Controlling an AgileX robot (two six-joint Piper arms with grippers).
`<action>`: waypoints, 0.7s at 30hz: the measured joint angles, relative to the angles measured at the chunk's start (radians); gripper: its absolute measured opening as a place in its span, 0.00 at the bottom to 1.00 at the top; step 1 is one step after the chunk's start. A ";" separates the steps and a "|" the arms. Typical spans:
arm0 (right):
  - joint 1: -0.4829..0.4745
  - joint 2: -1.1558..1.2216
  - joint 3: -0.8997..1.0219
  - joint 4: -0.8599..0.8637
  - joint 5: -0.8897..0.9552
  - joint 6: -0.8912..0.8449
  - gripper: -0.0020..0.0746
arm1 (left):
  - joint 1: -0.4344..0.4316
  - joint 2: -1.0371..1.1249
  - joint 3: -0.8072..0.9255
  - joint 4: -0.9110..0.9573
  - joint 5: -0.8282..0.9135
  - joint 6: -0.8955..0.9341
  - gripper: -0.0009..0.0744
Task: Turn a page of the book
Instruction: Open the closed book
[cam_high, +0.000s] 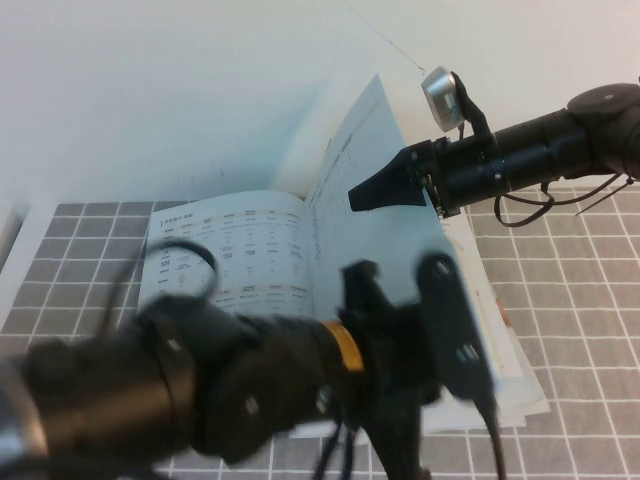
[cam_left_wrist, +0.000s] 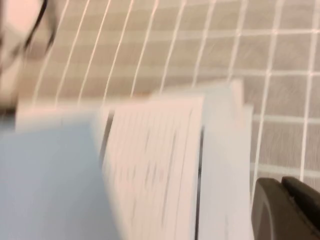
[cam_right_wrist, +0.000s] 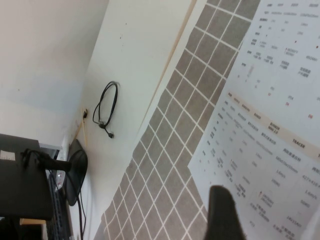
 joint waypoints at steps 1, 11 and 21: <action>0.000 0.000 0.000 0.000 0.000 0.000 0.56 | -0.040 0.012 0.016 0.018 -0.049 0.031 0.01; 0.000 0.000 0.000 0.021 0.000 0.000 0.56 | -0.107 0.248 0.030 0.060 -0.329 0.127 0.01; 0.000 0.000 0.000 0.021 0.000 0.000 0.56 | -0.102 0.288 0.030 -0.237 -0.558 0.241 0.01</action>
